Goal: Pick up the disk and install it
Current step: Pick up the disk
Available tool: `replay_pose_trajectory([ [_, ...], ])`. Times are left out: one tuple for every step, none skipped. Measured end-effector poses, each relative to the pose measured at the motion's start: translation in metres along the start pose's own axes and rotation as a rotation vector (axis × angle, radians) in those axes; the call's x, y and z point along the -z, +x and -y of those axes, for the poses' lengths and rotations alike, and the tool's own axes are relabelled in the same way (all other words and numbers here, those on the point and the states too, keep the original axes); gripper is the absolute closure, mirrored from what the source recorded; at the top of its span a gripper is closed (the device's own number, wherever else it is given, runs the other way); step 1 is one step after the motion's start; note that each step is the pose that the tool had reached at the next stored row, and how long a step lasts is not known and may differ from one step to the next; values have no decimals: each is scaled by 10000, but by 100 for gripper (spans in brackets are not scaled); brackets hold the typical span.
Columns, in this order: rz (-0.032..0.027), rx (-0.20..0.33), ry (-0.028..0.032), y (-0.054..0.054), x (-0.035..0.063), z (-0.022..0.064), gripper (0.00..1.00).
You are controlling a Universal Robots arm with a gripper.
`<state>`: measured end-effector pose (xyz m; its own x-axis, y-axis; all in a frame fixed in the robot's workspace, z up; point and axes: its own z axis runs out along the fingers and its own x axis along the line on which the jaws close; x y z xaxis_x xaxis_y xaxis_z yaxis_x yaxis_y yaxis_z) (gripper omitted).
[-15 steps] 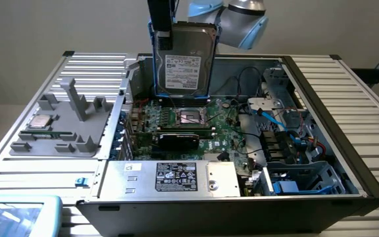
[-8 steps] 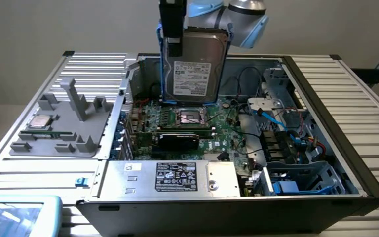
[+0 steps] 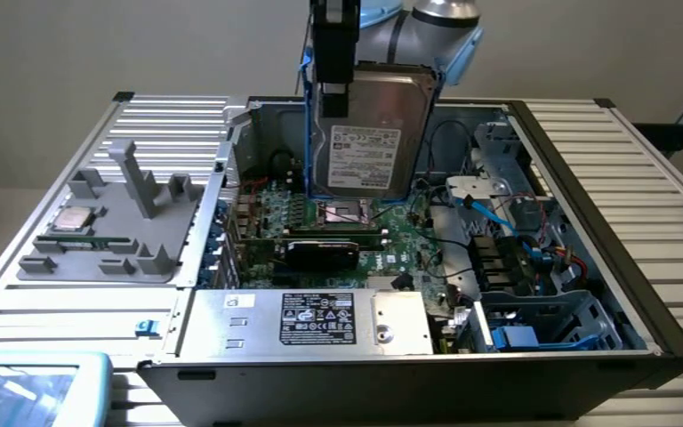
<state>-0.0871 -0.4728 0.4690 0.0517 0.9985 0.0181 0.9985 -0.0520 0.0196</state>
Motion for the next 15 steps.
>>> replay_pose_trajectory([
  [0,1,1,-29,0,-12,63],
  [-1,0,0,-56,0,-21,63],
  [0,0,0,-84,1,-31,63],
  [-1,0,0,-111,1,-41,63],
  [1,0,0,-135,1,-51,63],
  [9,0,-1,-152,2,-59,63],
  [20,1,-1,-159,1,-60,63],
  [21,0,-1,-158,1,-60,63],
  [21,0,-1,-158,1,-60,63],
  [21,0,-1,-158,1,-60,63],
  [23,0,-1,-160,2,-61,63],
  [23,-1,-2,-170,2,-62,63],
  [23,-5,-7,-184,2,-63,63],
  [21,-9,-16,-198,2,-63,63],
  [22,-10,-25,-215,3,-64,63],
])
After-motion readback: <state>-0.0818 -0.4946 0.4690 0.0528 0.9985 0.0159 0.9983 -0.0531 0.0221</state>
